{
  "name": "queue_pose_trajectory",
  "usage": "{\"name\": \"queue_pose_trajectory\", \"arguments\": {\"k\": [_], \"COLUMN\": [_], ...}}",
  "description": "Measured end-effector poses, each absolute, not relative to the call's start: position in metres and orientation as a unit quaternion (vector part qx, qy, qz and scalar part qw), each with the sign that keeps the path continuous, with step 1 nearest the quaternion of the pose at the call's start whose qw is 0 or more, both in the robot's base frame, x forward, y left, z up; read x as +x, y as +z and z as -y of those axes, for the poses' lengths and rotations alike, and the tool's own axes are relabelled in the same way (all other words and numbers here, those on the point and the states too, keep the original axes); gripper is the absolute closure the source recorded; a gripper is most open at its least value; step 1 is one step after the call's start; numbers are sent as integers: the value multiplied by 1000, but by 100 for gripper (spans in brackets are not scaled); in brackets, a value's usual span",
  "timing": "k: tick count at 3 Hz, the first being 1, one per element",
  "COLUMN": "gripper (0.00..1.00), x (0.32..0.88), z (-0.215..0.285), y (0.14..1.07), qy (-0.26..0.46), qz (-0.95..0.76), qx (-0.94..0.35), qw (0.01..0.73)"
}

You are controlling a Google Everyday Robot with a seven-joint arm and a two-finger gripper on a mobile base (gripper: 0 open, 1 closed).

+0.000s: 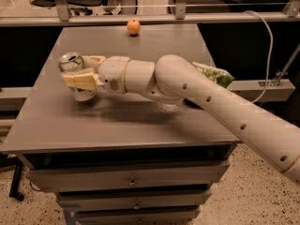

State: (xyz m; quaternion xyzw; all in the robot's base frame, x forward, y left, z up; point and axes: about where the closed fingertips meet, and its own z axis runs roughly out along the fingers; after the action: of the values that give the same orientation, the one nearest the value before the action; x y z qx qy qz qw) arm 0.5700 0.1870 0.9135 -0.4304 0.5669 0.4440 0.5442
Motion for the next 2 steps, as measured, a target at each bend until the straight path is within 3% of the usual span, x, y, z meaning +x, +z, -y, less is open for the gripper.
{"name": "queue_pose_trajectory", "arguments": {"k": [2], "gripper": [59], "x": [560], "z": [-192], "y": [907], "qy": [437], "qz": [-554], "qx": [-445], "qw": [551]}}
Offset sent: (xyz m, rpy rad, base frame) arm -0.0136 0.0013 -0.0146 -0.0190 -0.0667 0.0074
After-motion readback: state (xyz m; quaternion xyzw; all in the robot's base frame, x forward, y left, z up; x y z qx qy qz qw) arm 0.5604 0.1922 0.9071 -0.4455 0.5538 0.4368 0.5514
